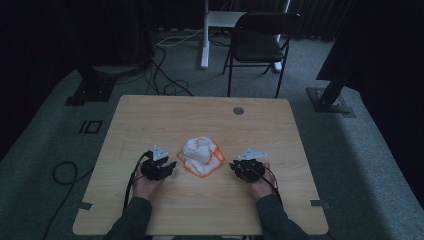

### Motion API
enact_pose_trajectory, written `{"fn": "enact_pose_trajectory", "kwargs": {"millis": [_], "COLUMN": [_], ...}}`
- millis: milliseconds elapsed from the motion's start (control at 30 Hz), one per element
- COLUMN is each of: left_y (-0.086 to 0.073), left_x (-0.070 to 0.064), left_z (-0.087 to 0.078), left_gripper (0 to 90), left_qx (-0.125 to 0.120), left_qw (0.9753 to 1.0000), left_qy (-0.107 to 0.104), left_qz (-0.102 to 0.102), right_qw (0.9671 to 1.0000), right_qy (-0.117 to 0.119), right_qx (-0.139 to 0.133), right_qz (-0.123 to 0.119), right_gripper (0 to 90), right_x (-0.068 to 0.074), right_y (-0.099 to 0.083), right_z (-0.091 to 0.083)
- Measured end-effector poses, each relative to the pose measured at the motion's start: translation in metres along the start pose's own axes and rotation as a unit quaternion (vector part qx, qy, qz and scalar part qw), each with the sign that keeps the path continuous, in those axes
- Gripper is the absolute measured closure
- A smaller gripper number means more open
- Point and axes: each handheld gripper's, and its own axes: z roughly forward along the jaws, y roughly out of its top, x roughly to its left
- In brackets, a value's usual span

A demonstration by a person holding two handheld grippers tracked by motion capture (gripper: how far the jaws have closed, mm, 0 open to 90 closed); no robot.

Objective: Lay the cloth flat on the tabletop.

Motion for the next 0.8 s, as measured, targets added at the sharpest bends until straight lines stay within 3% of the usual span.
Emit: {"fn": "enact_pose_trajectory", "kwargs": {"millis": [800], "left_y": [0.022], "left_x": [-0.003], "left_z": [0.024], "left_gripper": [62.6], "left_qx": [0.006], "left_qw": [1.0], "left_qy": [0.005], "left_qz": [0.004], "right_qw": [0.9997], "right_qy": [0.017], "right_qx": [0.007], "right_qz": [-0.014], "right_gripper": [73.2], "right_x": [0.015], "right_y": [0.015], "right_z": [0.024]}}
